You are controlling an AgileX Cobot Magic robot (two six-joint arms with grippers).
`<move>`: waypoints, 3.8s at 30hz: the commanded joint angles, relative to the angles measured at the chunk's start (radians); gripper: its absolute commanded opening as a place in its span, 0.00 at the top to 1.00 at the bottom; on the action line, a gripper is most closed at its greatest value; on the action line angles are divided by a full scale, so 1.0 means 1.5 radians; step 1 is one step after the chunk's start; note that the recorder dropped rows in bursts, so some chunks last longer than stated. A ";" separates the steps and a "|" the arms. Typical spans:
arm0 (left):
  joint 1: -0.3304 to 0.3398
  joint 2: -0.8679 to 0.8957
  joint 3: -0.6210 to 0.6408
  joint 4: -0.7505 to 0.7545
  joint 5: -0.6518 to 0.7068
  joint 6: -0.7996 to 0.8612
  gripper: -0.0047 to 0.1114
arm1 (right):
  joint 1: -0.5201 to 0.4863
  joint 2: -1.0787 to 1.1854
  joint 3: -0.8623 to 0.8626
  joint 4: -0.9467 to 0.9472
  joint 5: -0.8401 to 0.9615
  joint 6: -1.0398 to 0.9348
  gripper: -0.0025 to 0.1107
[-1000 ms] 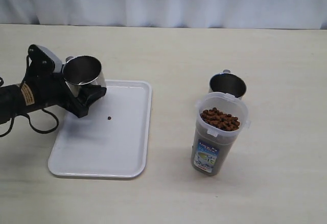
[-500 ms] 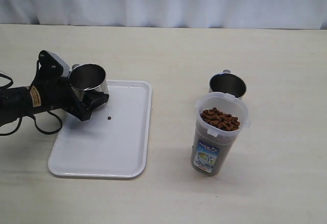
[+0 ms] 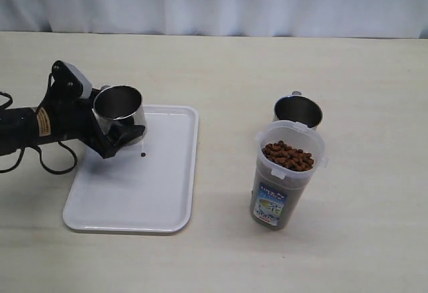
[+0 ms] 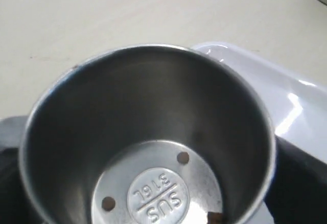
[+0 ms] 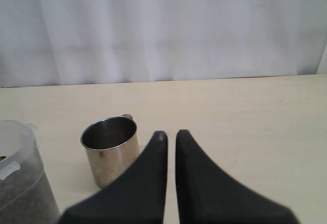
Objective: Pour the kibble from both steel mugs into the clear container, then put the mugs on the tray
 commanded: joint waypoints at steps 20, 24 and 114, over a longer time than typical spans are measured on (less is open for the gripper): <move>0.002 -0.924 0.276 0.257 0.394 -0.691 0.96 | 0.002 -0.002 0.002 -0.004 -0.001 -0.005 0.94; 0.002 -1.147 0.353 0.219 0.489 -0.691 0.96 | 0.002 -0.002 0.002 -0.004 -0.001 -0.005 0.94; 0.002 -1.400 0.503 -0.613 0.743 0.093 0.96 | 0.002 -0.002 0.002 -0.001 -0.001 -0.005 0.94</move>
